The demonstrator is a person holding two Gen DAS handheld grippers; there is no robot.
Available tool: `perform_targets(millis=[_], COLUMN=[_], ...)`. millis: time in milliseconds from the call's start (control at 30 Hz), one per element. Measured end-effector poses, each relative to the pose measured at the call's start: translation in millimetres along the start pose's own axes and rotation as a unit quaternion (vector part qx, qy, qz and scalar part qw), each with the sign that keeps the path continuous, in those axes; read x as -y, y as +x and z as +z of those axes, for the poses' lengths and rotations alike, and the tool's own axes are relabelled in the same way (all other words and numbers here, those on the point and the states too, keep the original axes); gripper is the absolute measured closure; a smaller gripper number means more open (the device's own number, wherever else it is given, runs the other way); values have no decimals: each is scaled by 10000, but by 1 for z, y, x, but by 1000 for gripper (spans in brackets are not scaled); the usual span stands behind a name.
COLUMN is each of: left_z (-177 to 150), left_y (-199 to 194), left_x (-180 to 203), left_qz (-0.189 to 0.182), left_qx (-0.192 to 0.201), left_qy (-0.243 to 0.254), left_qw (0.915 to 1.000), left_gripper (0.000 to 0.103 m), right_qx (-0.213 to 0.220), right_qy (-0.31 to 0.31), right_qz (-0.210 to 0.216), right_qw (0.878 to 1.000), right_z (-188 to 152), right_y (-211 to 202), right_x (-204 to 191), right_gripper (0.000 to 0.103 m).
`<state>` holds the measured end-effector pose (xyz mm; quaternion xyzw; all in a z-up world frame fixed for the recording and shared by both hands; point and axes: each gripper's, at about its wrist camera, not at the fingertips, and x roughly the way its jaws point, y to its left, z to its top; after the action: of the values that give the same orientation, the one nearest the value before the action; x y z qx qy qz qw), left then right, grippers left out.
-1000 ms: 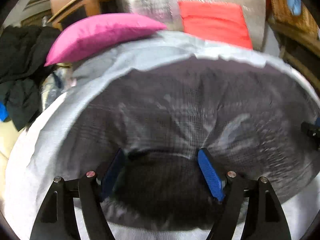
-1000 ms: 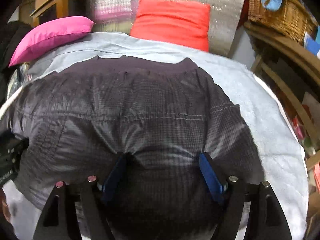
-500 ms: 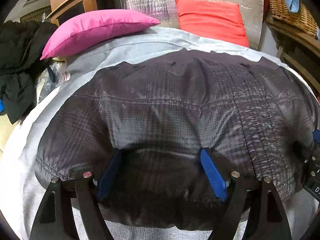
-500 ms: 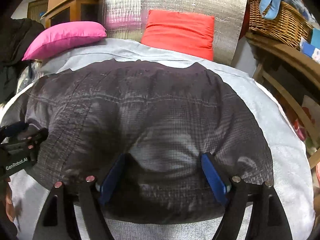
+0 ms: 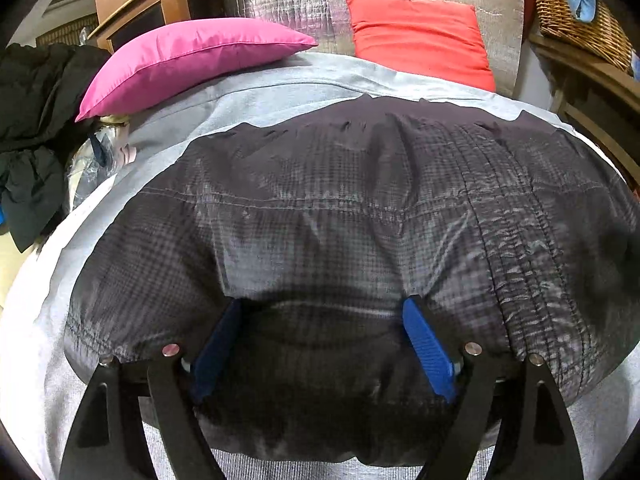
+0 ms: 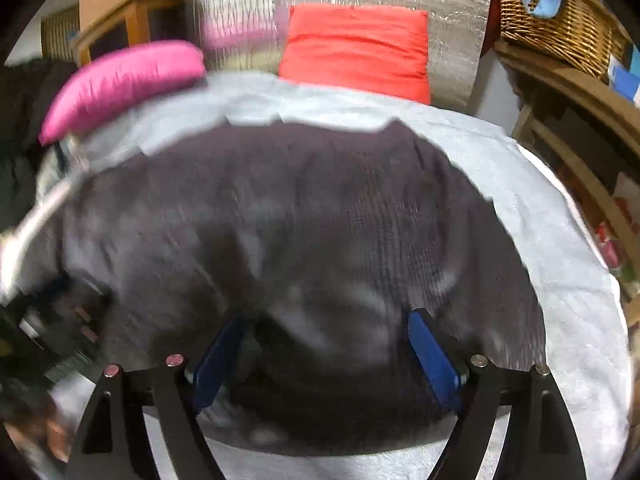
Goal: Fold large clothes
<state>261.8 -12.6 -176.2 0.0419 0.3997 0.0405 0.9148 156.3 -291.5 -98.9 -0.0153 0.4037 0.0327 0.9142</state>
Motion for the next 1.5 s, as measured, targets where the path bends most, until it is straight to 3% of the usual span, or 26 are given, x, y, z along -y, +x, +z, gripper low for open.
perform_targets(millis=[100, 233, 367, 500, 567, 700, 867, 933, 1033, 1333, 1500], left_z=[0, 0, 2, 6, 7, 1, -10, -16, -19, -26, -21], left_y=[1, 1, 2, -12, -26, -58, -46, -31, -23, -18, -24], left_x=[-1, -1, -1, -16, -31, -68, -95, -99, -95, -89, -89], left_qz=[-19, -35, -58, -450, -597, -309, 109, 192, 298, 415, 466], left_qx=[4, 6, -26, -25, 101, 540, 229, -40, -109, -117, -165], left_qy=[10, 25, 27, -145, -433, -860, -1040, -1008, -819, -666, -622], left_qw=[10000, 10000, 10000, 9989, 9972, 9944, 9943, 9947, 9961, 9969, 9968], left_gripper=[19, 19, 19, 19, 19, 19, 19, 19, 19, 18, 18], right_qx=[108, -272, -912, -919, -669, -139, 256, 208, -85, -203, -264], right_qy=[-52, 39, 100, 104, 64, 119, 214, 263, 431, 860, 868], right_qz=[27, 61, -132, -68, 57, 256, 79, -91, -247, 40, 39], right_qw=[9999, 9996, 9957, 9957, 9977, 9995, 9994, 9994, 9987, 9961, 9959], right_z=[30, 65, 70, 72, 66, 36, -10, -22, -35, -48, -47], right_y=[1, 41, 88, 83, 63, 12, -26, -24, -8, 13, 13], right_x=[-5, -8, -6, -4, -2, 7, 18, 27, 42, 63, 62], right_gripper=[17, 17, 14, 14, 14, 14, 14, 14, 14, 5, 4])
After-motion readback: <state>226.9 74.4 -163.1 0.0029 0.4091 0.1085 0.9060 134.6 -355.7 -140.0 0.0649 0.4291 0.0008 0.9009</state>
